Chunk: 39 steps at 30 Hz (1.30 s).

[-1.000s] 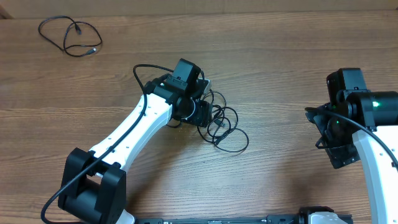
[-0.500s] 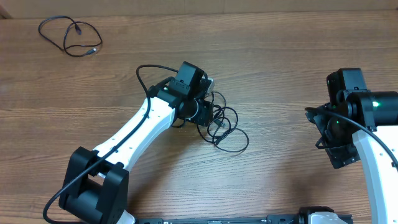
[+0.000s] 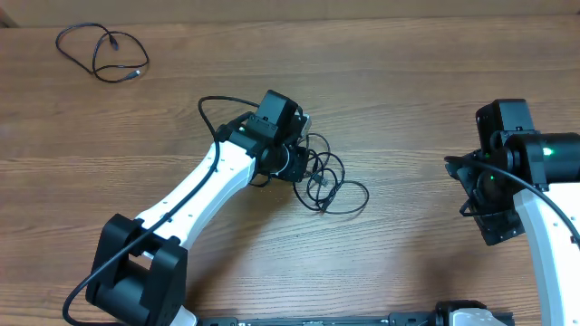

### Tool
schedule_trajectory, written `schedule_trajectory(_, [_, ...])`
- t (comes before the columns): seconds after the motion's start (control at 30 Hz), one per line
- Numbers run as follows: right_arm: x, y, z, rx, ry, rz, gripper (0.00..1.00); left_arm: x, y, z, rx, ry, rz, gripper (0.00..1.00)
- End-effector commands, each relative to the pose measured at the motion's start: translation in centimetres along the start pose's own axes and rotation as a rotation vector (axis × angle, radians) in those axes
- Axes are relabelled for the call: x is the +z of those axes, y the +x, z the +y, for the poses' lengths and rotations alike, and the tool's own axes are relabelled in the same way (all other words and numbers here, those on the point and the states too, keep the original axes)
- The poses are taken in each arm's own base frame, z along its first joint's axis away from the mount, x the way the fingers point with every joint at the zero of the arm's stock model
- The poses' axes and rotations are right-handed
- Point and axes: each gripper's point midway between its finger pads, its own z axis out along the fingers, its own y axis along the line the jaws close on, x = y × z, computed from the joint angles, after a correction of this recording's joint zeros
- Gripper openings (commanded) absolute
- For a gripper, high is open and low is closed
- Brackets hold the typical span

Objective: Untangle cables
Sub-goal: 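Grasp the remaining black cable bundle with the left gripper, then lift the grasped cable high with the left gripper, pulling it upward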

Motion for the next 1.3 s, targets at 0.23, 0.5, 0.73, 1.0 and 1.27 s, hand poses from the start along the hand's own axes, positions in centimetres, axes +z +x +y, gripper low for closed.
schedule_trajectory(0.23, [-0.9,-0.3,0.2,0.017,-0.037,-0.016,1.0,-16.0,-6.7,-11.7,0.12,0.419,-0.327,0.04])
schedule_trajectory(0.5, [-0.9,-0.3,0.2,0.016,-0.037,-0.016,1.0,-30.7,-7.7,-15.2,0.241,0.459,-0.695,0.04])
schedule_trajectory(0.73, [-0.9,-0.3,0.2,0.016,-0.037,-0.016,1.0,-40.5,-7.2,-15.5,0.166,0.484,-1.007,0.04])
schedule_trajectory(1.0, [-0.9,-0.3,0.2,0.016,-0.037,-0.016,1.0,-51.7,-5.0,-17.3,0.238,0.608,-1.375,0.04])
schedule_trajectory(1.27, [-0.9,-0.3,0.2,0.016,-0.037,-0.016,1.0,-52.3,-5.4,-16.4,0.194,0.57,-1.42,0.04])
